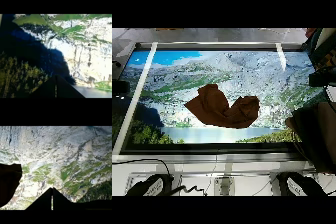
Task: Fold the clothes and pants, and hang the long-sleeved shirts on hangers.
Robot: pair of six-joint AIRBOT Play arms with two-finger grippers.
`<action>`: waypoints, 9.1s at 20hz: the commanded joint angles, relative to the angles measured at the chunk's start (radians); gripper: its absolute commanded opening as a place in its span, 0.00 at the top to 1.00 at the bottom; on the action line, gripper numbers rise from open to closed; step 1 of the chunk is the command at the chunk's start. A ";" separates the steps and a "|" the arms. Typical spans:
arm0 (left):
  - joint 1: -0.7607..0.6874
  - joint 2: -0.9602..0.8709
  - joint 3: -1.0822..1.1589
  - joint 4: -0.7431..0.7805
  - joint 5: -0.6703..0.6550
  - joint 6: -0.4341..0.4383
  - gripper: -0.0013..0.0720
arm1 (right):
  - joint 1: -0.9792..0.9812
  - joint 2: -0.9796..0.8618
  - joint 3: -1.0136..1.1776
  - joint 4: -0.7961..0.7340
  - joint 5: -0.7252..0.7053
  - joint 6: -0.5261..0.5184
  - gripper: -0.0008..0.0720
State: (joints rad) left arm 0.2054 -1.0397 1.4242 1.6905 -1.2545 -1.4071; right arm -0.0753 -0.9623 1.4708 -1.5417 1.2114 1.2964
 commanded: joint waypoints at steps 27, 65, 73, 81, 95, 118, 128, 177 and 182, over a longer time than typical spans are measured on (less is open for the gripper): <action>0.001 -0.002 0.000 0.000 0.006 0.000 0.97 | 0.001 -0.037 -0.098 0.037 0.172 -0.016 0.97; -0.076 -0.785 -0.190 -1.095 0.292 0.362 0.98 | 0.001 -0.075 -0.725 0.524 -0.505 -0.119 0.97; -0.093 -0.619 -0.132 -0.939 0.375 0.367 0.97 | -0.034 -0.172 -0.725 0.451 -0.479 -0.119 0.97; -0.097 -0.343 -0.133 -0.703 0.345 0.307 0.97 | -0.034 -0.448 -0.725 0.967 -0.395 -0.263 0.44; -0.098 -0.344 -0.137 -0.703 0.315 0.307 0.97 | 0.090 -0.824 -0.237 0.922 -0.424 -0.205 0.46; 0.121 -0.052 -0.137 -0.703 0.335 0.307 0.97 | -0.116 -0.303 -0.045 0.584 -0.407 -0.205 0.97; 0.159 0.257 -0.137 -0.702 0.381 0.307 0.97 | -0.154 0.182 -0.045 0.569 -0.259 -0.206 0.97; 0.184 -0.226 -0.344 -0.621 0.288 0.176 0.03 | -0.356 -0.641 -0.384 0.585 -0.120 -0.053 0.42; 0.191 -0.100 -0.637 -0.620 0.281 0.176 0.03 | -0.312 -0.698 -0.397 0.690 -0.185 -0.086 0.42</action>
State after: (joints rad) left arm 0.3840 -1.2030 0.9321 1.0714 -0.9558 -1.2179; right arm -0.4076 -1.6356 1.0893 -0.9150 1.0683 1.2457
